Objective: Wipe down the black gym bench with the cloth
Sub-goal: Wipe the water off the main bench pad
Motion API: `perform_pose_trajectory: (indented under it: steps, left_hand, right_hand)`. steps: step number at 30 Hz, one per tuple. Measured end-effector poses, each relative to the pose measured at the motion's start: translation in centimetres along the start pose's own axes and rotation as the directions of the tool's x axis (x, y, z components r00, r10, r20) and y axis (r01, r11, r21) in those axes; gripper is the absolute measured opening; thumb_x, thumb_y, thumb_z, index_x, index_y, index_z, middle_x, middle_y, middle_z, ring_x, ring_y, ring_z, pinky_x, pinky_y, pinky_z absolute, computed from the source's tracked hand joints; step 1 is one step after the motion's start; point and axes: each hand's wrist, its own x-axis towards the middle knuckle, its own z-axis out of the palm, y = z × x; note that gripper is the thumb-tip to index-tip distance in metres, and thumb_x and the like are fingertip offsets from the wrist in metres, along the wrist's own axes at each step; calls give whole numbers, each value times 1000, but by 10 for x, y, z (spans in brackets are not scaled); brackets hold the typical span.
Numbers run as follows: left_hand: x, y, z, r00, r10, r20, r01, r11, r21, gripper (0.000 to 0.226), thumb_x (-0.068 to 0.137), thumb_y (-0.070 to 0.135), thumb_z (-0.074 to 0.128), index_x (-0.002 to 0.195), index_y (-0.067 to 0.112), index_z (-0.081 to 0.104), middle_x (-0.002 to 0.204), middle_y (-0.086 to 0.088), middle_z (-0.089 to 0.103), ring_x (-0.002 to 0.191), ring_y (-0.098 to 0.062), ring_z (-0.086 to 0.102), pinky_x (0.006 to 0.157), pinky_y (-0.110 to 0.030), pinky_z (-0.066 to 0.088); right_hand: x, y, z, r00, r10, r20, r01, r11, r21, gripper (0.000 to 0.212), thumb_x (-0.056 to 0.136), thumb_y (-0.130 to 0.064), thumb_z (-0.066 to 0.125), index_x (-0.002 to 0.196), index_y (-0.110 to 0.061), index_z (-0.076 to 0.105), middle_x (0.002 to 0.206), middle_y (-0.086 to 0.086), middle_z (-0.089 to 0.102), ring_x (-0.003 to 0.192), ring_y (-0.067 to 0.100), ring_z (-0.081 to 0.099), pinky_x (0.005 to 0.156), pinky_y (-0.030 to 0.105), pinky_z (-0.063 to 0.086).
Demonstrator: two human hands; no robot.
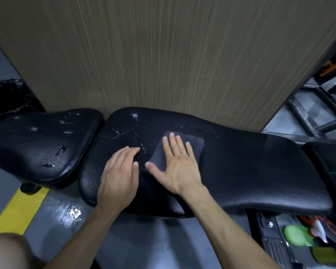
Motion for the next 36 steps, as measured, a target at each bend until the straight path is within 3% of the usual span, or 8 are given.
perform_pose_trajectory:
  steps: [4,11,19,22,26,28,30,36]
  left_hand:
    - [-2,0,-1,1000,-6,0,6,1000,2,40,100,21,39,133,13,61,136,1,62,136,-18,48,113,-36,35]
    - [-2,1,0,1000,-16,10,16,1000,-19,39,101,21,39,133,16,60,137,4,61,138,-15,46,114,-30,30]
    - [3,2,2,1000,14,-9,-14,999,-39,36,99,15,42,128,14,63,132,2,64,133,-18,51,113,-28,33]
    - [3,2,4,1000,20,-24,-21,999,-31,36,99,13,44,128,13,63,132,2,64,132,-19,52,113,-31,36]
    - [3,1,2,999,29,-25,-29,999,-28,36,98,11,44,129,14,63,132,2,64,132,-18,52,114,-32,35]
    - [2,2,1,999,22,-25,-22,999,-33,37,97,11,44,129,14,63,132,2,64,132,-17,51,113,-28,33]
    - [1,2,0,999,3,-32,-4,999,-42,37,98,13,42,128,15,63,132,3,64,132,-16,51,114,-25,31]
    - [2,3,2,1000,-5,-23,5,1000,-10,37,98,13,43,129,15,63,132,5,64,132,-14,51,117,-24,28]
  right_hand:
    - [-53,30,-4,992,-106,-65,111,992,66,93,88,-79,24,161,-23,17,169,-5,6,156,10,-2,127,40,2]
    - [-57,169,-34,946,312,-89,-312,950,14,101,81,-83,16,161,-22,17,170,-1,10,156,15,5,126,41,3]
    - [53,165,-32,915,403,-31,-404,912,-70,95,89,-80,12,162,-20,6,170,3,3,157,19,0,126,44,0]
    - [108,117,-23,953,304,4,-302,949,-89,88,94,-74,19,162,-20,6,170,2,4,157,19,2,126,43,0]
    - [104,51,-11,999,-14,44,16,999,-48,81,97,-68,24,162,-24,4,170,0,-3,156,16,-5,126,41,-6]
    - [69,53,-12,987,-158,31,157,988,8,81,94,-69,23,162,-28,8,170,-3,-1,156,13,-4,126,40,-5]
    - [50,77,-16,984,-180,7,179,983,44,82,90,-72,21,161,-31,16,169,-6,7,156,11,2,126,37,-1]
    - [108,143,-29,978,207,5,-207,978,-11,70,100,-65,25,161,-31,18,169,-1,15,156,18,10,125,41,4]
